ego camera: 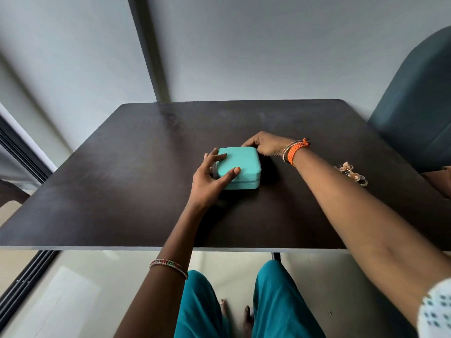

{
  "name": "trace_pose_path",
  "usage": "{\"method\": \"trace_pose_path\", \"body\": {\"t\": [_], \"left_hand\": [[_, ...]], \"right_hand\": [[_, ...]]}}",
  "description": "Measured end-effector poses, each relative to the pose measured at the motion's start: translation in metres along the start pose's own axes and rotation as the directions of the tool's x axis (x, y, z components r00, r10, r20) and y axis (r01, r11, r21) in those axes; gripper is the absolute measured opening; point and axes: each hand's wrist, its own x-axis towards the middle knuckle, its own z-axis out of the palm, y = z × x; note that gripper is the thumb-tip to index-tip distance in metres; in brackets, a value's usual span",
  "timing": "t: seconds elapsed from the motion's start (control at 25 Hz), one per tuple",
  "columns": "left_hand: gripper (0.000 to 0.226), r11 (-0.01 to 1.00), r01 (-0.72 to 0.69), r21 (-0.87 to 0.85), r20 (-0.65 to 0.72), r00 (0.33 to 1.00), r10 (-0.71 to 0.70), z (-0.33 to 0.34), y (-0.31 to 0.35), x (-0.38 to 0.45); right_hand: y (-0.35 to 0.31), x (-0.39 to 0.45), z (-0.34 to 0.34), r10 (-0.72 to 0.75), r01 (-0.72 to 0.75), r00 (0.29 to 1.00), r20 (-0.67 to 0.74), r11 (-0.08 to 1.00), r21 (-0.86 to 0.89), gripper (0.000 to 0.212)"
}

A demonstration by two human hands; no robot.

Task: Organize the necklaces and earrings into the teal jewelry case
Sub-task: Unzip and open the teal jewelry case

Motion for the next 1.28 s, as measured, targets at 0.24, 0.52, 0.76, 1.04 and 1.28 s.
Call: {"method": "trace_pose_path", "body": {"t": [0.24, 0.52, 0.76, 1.04, 1.28], "left_hand": [[0.072, 0.998, -0.011, 0.058, 0.034, 0.999, 0.009, 0.001, 0.000, 0.002], [0.068, 0.987, -0.061, 0.151, 0.011, 0.998, 0.060, 0.003, 0.003, 0.001], [0.071, 0.980, -0.065, 0.189, 0.009, 0.998, 0.065, 0.006, 0.004, 0.001], [0.069, 0.973, -0.053, 0.224, -0.007, 0.998, 0.056, 0.010, 0.006, -0.001], [0.079, 0.965, -0.012, 0.262, -0.022, 1.000, 0.018, 0.010, 0.008, -0.005]], "right_hand": [[0.015, 0.008, -0.005, -0.009, 0.010, 0.996, 0.085, 1.000, -0.012, 0.032], [0.024, 0.004, 0.006, 0.012, -0.009, 0.995, -0.100, 0.999, 0.035, 0.030], [0.044, -0.010, 0.037, 0.091, 0.115, 0.822, -0.562, 0.940, 0.322, 0.022], [0.032, -0.050, 0.061, 0.172, 0.064, 0.673, -0.719, 0.955, 0.289, 0.012], [0.028, -0.089, 0.082, 0.130, 0.082, 0.682, -0.720, 0.964, 0.252, 0.011]]}}
